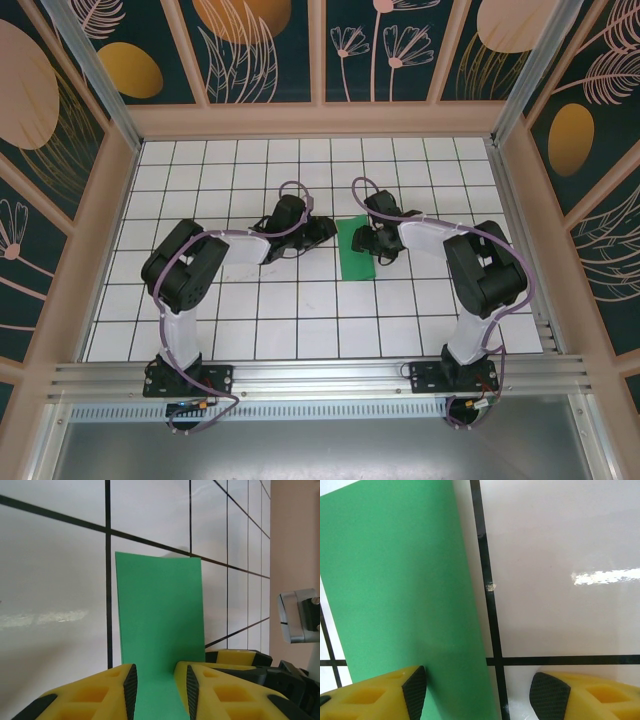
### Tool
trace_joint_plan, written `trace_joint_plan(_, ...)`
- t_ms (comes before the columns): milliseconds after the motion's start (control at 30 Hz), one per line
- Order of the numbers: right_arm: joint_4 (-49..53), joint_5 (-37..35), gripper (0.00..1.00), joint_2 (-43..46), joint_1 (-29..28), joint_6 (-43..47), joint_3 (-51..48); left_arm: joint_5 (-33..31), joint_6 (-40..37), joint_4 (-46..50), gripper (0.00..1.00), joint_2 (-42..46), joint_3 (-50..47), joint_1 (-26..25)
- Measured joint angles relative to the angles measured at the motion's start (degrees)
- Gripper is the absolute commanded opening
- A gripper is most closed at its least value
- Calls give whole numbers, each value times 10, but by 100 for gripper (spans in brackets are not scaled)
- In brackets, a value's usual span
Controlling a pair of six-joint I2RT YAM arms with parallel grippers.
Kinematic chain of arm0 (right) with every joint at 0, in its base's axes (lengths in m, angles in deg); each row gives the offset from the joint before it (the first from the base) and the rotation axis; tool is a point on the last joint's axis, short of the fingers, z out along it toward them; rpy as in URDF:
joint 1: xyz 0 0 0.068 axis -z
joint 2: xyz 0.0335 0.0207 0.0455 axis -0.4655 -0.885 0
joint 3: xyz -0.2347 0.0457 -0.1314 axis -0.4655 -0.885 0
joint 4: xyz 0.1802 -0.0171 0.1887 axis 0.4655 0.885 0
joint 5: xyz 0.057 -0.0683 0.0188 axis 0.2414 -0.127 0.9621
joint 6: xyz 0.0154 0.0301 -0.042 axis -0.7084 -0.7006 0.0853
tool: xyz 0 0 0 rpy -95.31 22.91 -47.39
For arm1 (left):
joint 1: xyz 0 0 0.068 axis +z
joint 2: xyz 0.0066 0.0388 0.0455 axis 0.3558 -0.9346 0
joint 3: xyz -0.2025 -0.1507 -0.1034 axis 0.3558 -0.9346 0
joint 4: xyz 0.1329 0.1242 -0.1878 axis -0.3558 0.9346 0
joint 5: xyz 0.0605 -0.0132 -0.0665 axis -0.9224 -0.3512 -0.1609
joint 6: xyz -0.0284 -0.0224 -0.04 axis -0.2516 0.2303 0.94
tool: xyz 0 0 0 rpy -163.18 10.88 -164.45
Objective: Fold a paper plane with a square sheet of paper (pick it up from the middle)
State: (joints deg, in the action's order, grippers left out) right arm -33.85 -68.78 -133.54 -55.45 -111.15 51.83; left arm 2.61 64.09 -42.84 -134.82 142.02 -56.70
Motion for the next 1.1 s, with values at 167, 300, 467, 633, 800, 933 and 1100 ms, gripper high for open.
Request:
trace_joint_plan(167, 3, 0, 68, -2, 0, -4, 4, 3, 1, 0, 34, -5, 2, -3)
trace_joint_plan(300, 3, 0, 67, -3, 0, -9, 4, 7, 2, 0, 34, -10, 7, -5)
trace_joint_plan(467, 5, 0, 67, -5, 0, -13, 6, 16, 2, 0, 31, -18, 13, -6)
trace_joint_plan(633, 7, -1, 67, -7, 0, -13, 7, 20, 2, 2, 29, -28, 25, -9)
trace_joint_plan(800, 8, -2, 67, -7, 0, -13, 7, 24, 2, 6, 26, -34, 37, -16)
trace_joint_plan(933, 8, -2, 67, -7, 0, -13, 7, 24, 2, 11, 26, -37, 41, -17)
trace_joint_plan(1100, 8, -2, 67, -7, 0, -11, 7, 12, -1, 29, 25, -37, 41, -17)
